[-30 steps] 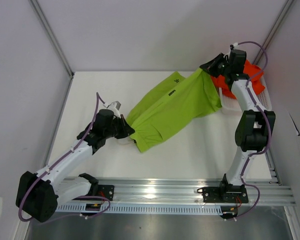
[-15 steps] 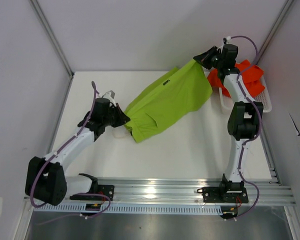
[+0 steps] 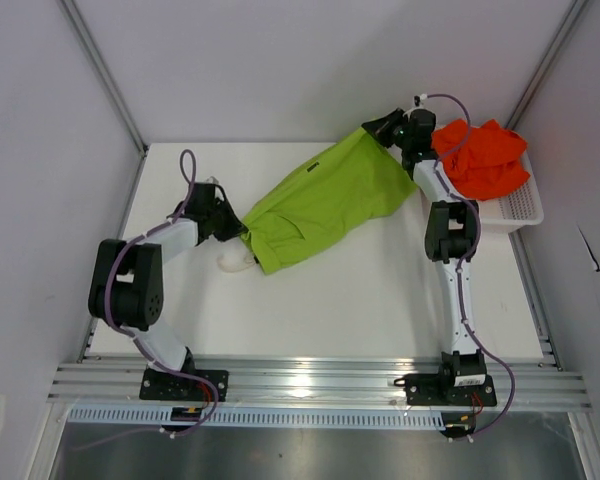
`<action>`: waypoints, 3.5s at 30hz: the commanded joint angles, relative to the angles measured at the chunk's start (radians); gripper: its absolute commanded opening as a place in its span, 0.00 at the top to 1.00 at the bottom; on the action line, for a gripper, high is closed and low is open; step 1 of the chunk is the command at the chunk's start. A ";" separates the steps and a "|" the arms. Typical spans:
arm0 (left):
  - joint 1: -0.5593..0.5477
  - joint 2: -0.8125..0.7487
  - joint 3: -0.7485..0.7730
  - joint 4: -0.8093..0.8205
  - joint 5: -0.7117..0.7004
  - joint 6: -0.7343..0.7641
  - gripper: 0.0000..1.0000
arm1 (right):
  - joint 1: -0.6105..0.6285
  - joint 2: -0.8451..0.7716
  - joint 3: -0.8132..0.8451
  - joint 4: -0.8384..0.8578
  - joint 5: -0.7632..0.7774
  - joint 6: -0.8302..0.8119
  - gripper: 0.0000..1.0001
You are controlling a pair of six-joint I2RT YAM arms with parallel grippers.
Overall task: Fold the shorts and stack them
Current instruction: Fold the shorts
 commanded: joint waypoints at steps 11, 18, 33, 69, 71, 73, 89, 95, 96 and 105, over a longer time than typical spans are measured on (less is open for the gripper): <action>0.025 0.004 0.127 -0.033 -0.112 0.032 0.16 | -0.013 -0.089 -0.050 0.149 0.101 -0.097 0.10; 0.039 0.037 0.187 -0.050 -0.110 0.074 0.10 | 0.037 -0.308 -0.162 -0.218 0.009 -0.413 0.19; 0.047 0.260 0.285 0.030 0.167 0.184 0.12 | 0.312 -0.479 -0.655 -0.119 -0.184 -0.429 0.58; 0.034 -0.154 -0.278 0.074 0.094 0.056 0.80 | 0.567 -0.744 -1.131 -0.254 0.152 -0.565 0.61; 0.033 -0.165 -0.294 0.062 0.085 0.056 0.80 | 0.614 -0.840 -1.171 -0.238 0.219 -0.623 0.57; 0.033 -0.173 -0.288 0.042 0.065 0.059 0.75 | 0.645 -0.890 -1.219 -0.218 0.268 -0.651 0.51; 0.113 -0.321 -0.291 0.100 0.154 -0.004 0.01 | 0.921 -0.669 -0.909 -0.438 0.418 -1.005 0.00; 0.212 -0.351 -0.376 0.201 0.242 -0.102 0.01 | 0.932 -0.585 -0.796 -0.499 0.440 -1.031 0.01; 0.228 -0.352 -0.402 0.248 0.259 -0.116 0.01 | 0.933 -0.577 -0.787 -0.508 0.431 -1.033 0.00; 0.295 -0.363 -0.446 0.299 0.318 -0.136 0.01 | 0.939 -0.499 -0.744 -0.563 0.455 -1.036 0.01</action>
